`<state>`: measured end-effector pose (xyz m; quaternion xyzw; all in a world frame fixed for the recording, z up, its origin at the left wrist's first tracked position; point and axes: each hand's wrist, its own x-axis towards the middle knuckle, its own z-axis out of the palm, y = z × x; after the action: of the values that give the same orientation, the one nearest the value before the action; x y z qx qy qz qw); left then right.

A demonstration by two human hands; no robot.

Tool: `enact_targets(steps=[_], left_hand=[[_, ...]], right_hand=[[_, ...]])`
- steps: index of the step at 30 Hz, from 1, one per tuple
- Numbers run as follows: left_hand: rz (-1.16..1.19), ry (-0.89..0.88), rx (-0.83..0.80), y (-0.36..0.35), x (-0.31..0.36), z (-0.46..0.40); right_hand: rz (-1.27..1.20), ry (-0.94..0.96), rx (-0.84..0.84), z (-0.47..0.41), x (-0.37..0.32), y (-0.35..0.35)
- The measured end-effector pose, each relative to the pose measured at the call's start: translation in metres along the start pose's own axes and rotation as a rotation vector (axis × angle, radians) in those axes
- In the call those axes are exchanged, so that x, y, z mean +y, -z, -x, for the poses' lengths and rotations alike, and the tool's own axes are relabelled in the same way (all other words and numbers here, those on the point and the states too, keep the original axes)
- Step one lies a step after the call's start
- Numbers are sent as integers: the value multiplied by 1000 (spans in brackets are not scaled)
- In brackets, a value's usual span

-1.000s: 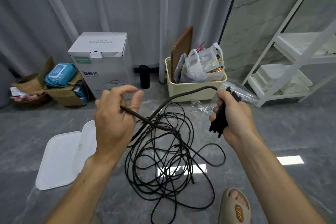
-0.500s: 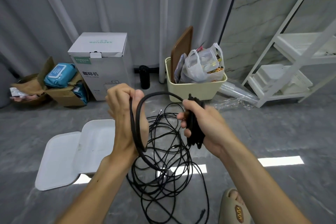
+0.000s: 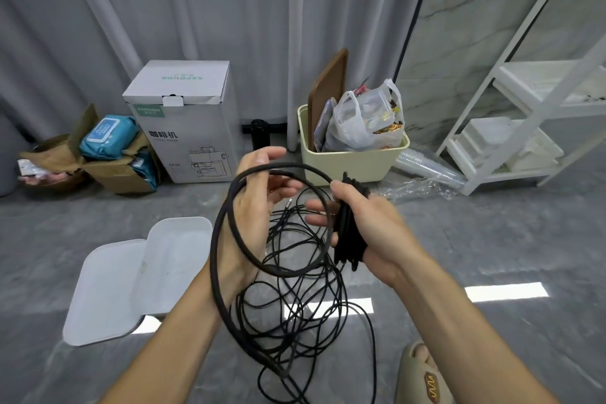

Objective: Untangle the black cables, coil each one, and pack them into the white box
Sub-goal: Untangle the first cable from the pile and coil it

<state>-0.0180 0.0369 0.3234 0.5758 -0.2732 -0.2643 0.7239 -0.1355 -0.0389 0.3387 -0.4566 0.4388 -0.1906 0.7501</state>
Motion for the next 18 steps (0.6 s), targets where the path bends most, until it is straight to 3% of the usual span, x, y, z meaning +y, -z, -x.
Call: enact_targets(steps=[4,7,10,15,18], left_hand=[[117,26,-73,0,4,3],[109,22,-34,4,6,2],[-14,-5,-71,16,6,2],[-335,-49,-374,38,1,-4],[-491,-153,-465,43,-6,-8]], right_hand=[[-60,17,-84,2,-2,0],[-111,52,-95,4,-4,2],[-136,161,-43,3,-6,4],[-67,333,121,0,-8,10],[-19,418,255,-5,-6,16]])
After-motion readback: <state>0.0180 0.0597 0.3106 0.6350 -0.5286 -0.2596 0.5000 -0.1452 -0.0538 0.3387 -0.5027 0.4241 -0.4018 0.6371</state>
